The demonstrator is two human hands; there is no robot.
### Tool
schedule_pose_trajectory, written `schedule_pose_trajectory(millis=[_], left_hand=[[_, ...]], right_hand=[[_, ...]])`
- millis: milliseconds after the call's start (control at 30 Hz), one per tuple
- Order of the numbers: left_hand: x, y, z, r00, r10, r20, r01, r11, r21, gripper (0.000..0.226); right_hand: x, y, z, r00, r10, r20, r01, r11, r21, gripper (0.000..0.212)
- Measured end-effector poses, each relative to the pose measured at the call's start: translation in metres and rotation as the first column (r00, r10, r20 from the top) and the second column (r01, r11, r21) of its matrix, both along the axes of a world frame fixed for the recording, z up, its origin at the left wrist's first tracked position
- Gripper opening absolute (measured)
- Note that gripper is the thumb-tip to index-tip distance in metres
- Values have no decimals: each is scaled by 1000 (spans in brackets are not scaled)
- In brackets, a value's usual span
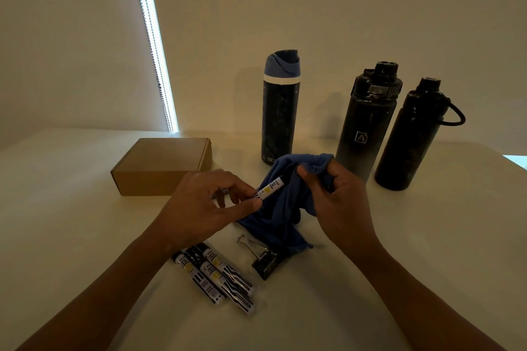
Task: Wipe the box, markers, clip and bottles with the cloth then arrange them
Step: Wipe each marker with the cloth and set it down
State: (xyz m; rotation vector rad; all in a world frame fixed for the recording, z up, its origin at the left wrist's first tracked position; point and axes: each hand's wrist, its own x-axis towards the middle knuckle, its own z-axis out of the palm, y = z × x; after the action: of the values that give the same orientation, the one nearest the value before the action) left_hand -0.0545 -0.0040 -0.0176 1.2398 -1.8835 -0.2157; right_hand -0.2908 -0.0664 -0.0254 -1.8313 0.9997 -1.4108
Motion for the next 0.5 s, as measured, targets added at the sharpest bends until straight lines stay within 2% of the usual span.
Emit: schedule_pose_trajectory(millis=[133,267,333,433,500], left_hand=[[-1,0,-1,1000,6,3,-6,1000,-21,15],[0,0,-2,1000,11,0,-11,999,-43,14],[0,0,-2,1000,9,14,-8,999,-51,14],[0,-1,-3,1000,5,20,-4,999,-40,13],[-2,0,-2,1000,-11,-10,11,1000,-15,14]], right_hand=[[2,0,1,999,-34,-1,34,999,16,17],[2,1,-2,997,83,3,-83,995,51,22],[2,0,-3,998,54,-20,-53,998,39,28],[1,0,-2,999,-32,-43,31,999,-25,18],[1,0,-2,993,-96,-70,91,993,-80,20]])
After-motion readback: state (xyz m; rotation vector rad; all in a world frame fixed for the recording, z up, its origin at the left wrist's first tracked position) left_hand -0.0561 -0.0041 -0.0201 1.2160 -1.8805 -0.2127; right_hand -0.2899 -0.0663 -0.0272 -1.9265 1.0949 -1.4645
